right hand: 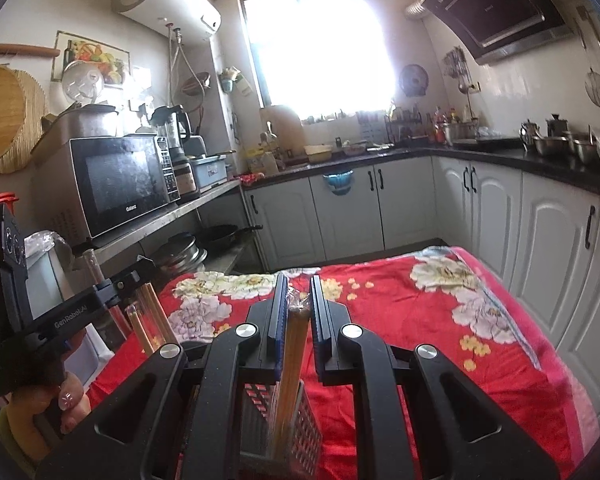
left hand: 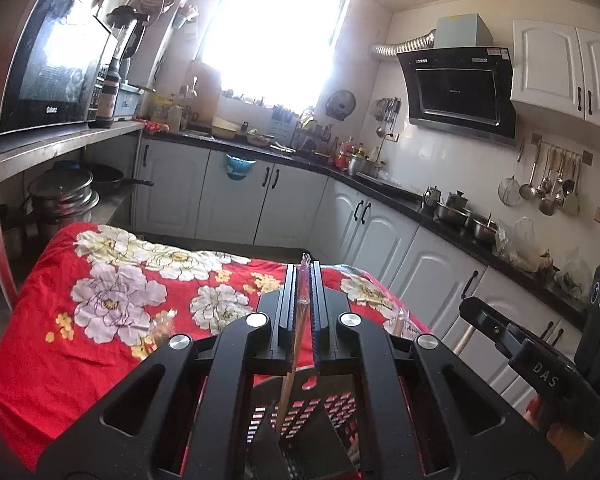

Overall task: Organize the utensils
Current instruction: 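Lower the chopsticks into the caddy and open the right tool while the left tool releases its own, then withdraw both tools from the caddy toward the loose chopsticks on the cloth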

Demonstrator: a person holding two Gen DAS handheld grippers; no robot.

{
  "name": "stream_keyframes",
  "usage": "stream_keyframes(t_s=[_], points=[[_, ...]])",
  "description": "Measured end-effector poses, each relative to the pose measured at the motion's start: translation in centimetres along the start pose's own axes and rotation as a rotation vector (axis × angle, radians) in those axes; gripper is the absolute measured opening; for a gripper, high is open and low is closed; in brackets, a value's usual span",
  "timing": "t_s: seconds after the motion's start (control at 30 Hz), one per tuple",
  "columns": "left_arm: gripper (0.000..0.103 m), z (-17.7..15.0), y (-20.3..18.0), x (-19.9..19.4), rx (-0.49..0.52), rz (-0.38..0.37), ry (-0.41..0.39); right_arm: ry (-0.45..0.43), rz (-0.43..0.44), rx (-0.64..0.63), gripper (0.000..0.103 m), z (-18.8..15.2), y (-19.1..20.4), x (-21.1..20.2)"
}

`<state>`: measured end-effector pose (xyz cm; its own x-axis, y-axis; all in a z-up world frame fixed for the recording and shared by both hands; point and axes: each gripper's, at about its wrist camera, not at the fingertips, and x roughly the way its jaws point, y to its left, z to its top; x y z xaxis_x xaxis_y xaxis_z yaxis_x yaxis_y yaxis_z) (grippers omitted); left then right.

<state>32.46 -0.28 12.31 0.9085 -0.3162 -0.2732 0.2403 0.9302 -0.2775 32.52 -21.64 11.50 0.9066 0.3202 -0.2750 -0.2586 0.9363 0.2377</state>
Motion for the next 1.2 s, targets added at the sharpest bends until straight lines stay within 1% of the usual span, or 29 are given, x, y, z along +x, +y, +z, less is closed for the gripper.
stream_keyframes(t_s=[0.17, 0.33, 0.4, 0.47, 0.53, 0.57, 0.7, 0.83, 0.9, 0.97, 1.0, 1.07, 1.1, 1.17, 1.2], points=[[0.003, -0.3, -0.1, -0.7, 0.003, 0.0, 0.016, 0.025, 0.004, 0.04, 0.012, -0.7, -0.6, -0.9], [0.003, -0.8, 0.1, -1.6, -0.016, 0.006, 0.033, 0.05, 0.018, 0.033, 0.013, -1.2, -0.2, -1.7], [0.003, -0.9, 0.1, -2.0, -0.019, 0.004, 0.044, 0.064, 0.024, 0.035, 0.015, -1.5, 0.0, -1.8], [0.005, -1.0, -0.1, -2.4, -0.012, 0.008, 0.051, 0.079, 0.025, 0.038, 0.017, -1.7, 0.1, -2.0], [0.013, -1.1, 0.0, -2.8, -0.011, 0.011, 0.056, 0.092, 0.031, 0.043, 0.02, -1.9, 0.1, -2.1], [0.014, -1.2, 0.0, -3.0, -0.011, 0.011, 0.063, 0.094, 0.031, 0.044, 0.021, -2.0, 0.1, -2.2], [0.015, -1.5, 0.2, -3.6, -0.023, 0.017, 0.085, 0.103, 0.028, 0.048, 0.025, -2.2, 0.1, -2.6], [0.027, -1.7, 0.5, -4.3, -0.044, 0.017, 0.105, 0.109, 0.027, 0.057, 0.032, -2.4, -0.1, -3.2], [0.03, -1.7, 0.5, -4.9, -0.046, 0.012, 0.105, 0.107, 0.025, 0.059, 0.036, -2.5, -0.1, -3.6], [0.039, -1.8, 0.4, -5.5, -0.044, 0.009, 0.105, 0.111, 0.026, 0.061, 0.041, -2.7, -0.1, -3.9], [0.041, -1.9, 0.4, -5.8, -0.043, 0.006, 0.106, 0.113, 0.025, 0.061, 0.041, -2.8, -0.1, -4.1], [0.05, -2.1, 0.3, -6.4, -0.041, 0.006, 0.109, 0.122, 0.021, 0.06, 0.044, -3.2, -0.2, -4.4], [0.052, -2.2, 0.4, -6.6, -0.044, 0.006, 0.11, 0.126, 0.021, 0.059, 0.045, -3.4, -0.1, -4.6], [0.059, -2.4, 0.5, -7.2, -0.05, 0.004, 0.111, 0.132, 0.019, 0.057, 0.052, -3.8, -0.2, -5.0], [0.061, -2.5, 0.5, -7.4, -0.052, 0.004, 0.113, 0.133, 0.018, 0.053, 0.053, -4.0, -0.1, -5.2]])
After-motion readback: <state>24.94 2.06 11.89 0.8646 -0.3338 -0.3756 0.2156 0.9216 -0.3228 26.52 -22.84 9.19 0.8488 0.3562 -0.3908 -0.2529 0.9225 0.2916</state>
